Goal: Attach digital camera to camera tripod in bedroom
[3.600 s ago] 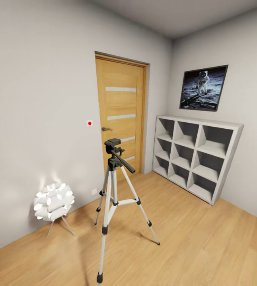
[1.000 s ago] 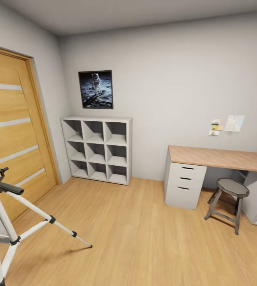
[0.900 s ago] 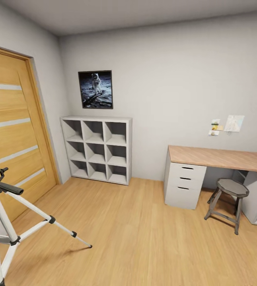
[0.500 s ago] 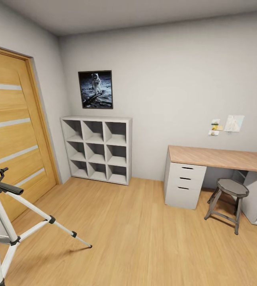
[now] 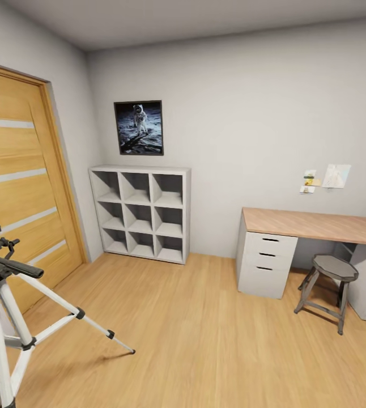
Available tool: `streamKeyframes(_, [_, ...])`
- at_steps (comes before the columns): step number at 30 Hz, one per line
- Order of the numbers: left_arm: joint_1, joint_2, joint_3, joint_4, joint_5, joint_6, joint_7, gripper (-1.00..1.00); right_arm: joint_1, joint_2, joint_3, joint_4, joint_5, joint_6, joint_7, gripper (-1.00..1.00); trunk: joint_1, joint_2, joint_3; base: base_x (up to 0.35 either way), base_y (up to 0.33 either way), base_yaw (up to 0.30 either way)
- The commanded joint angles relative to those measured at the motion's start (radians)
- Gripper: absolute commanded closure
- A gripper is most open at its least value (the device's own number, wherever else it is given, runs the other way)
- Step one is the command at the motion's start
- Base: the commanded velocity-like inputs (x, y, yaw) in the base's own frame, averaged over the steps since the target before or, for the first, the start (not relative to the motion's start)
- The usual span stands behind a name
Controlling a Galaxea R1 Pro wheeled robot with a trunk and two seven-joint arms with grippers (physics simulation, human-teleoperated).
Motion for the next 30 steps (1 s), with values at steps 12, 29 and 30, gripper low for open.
streamKeyframes(12, [-0.001,0.001,0.001,0.002,0.005,-0.003,-0.006,1.0,-0.001,-0.001,-0.009,0.003,0.008,-0.006,0.002,-1.0,0.0,-0.002,-0.002,0.0,0.298,0.0])
streamKeyframes(29, [-0.001,0.002,0.002,0.002,0.005,-0.003,-0.006,1.0,-0.001,-0.001,-0.009,0.003,0.008,-0.006,0.002,-1.0,0.0,-0.002,-0.002,0.0,0.084,0.0])
streamKeyframes(30, [-0.001,0.002,0.002,0.002,0.005,-0.003,-0.006,1.0,-0.001,-0.001,-0.009,0.003,0.008,-0.006,0.002,-1.0,0.0,-0.002,-0.002,0.0,0.239,0.0])
